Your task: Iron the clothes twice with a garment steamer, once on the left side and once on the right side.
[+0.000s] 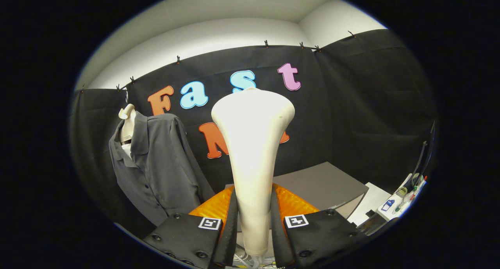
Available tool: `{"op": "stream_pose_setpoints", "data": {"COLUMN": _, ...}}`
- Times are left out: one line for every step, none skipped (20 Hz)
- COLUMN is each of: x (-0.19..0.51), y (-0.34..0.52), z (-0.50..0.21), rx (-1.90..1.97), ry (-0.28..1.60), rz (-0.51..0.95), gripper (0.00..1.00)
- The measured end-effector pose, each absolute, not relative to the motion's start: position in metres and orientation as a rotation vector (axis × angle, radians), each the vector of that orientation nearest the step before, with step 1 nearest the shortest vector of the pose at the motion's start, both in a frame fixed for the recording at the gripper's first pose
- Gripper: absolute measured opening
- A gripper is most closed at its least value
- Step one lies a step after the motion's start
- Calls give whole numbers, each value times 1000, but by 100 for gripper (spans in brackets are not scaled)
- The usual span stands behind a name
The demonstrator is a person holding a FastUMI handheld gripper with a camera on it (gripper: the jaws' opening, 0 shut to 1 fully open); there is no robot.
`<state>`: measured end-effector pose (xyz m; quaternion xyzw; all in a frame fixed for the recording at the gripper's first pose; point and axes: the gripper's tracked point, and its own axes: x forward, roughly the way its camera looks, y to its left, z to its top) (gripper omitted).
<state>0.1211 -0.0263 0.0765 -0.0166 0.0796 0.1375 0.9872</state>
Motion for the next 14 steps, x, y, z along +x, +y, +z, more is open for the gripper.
{"op": "stream_pose_setpoints", "data": {"x": 120, "y": -30, "z": 78, "rx": -30, "ry": 155, "rz": 278, "gripper": 46}}
{"op": "stream_pose_setpoints", "data": {"x": 117, "y": -33, "z": 78, "rx": -25, "ry": 153, "rz": 277, "gripper": 46}}
{"op": "stream_pose_setpoints", "data": {"x": 115, "y": -35, "z": 75, "rx": -20, "ry": 156, "rz": 279, "gripper": 46}}
{"op": "stream_pose_setpoints", "data": {"x": 112, "y": -35, "z": 71, "rx": -16, "ry": 163, "rz": 288, "gripper": 46}}
{"op": "stream_pose_setpoints", "data": {"x": 111, "y": -35, "z": 69, "rx": -11, "ry": 170, "rz": 298, "gripper": 46}}
{"op": "stream_pose_setpoints", "data": {"x": 111, "y": -34, "z": 68, "rx": -5, "ry": 174, "rz": 308, "gripper": 46}}
{"op": "stream_pose_setpoints", "data": {"x": 110, "y": -33, "z": 67, "rx": 6, "ry": 178, "rz": 322, "gripper": 46}}
{"op": "stream_pose_setpoints", "data": {"x": 110, "y": -30, "z": 68, "rx": 17, "ry": 179, "rz": 336, "gripper": 46}}
{"op": "stream_pose_setpoints", "data": {"x": 111, "y": -31, "z": 69, "rx": 19, "ry": 179, "rz": 340, "gripper": 46}}
{"op": "stream_pose_setpoints", "data": {"x": 112, "y": -32, "z": 69, "rx": 15, "ry": 178, "rz": 338, "gripper": 46}}
{"op": "stream_pose_setpoints", "data": {"x": 113, "y": -34, "z": 69, "rx": 10, "ry": 177, "rz": 336, "gripper": 46}}
{"op": "stream_pose_setpoints", "data": {"x": 113, "y": -34, "z": 69, "rx": 8, "ry": 179, "rz": 338, "gripper": 46}}
{"op": "stream_pose_setpoints", "data": {"x": 114, "y": -35, "z": 66, "rx": 8, "ry": 187, "rz": 338, "gripper": 46}}
{"op": "stream_pose_setpoints", "data": {"x": 116, "y": -37, "z": 63, "rx": 7, "ry": 194, "rz": 333, "gripper": 46}}
